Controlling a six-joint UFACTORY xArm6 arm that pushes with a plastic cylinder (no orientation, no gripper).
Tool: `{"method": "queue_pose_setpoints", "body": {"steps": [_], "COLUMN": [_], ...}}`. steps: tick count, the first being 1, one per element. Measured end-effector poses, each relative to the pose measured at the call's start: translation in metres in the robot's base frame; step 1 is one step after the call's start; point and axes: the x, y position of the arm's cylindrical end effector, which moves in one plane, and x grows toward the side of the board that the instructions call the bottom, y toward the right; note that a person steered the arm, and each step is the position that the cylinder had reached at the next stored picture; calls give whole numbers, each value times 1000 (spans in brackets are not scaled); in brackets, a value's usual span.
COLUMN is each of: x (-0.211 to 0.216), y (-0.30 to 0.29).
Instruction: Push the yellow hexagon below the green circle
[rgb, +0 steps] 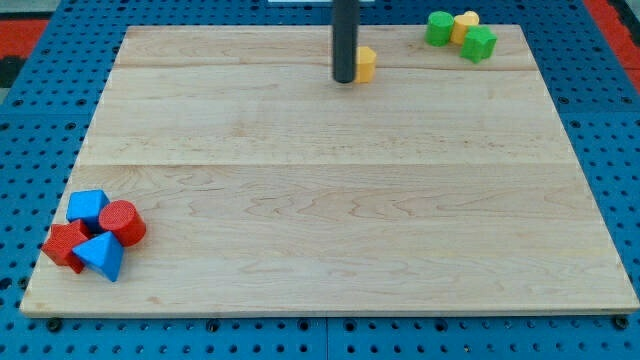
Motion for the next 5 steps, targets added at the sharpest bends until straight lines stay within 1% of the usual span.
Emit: {"method": "queue_pose_setpoints", "body": {"steps": [1, 2, 3, 4, 5], "x": [-13, -5, -7, -28, -37], "y": [45, 33, -8, -12, 35]}}
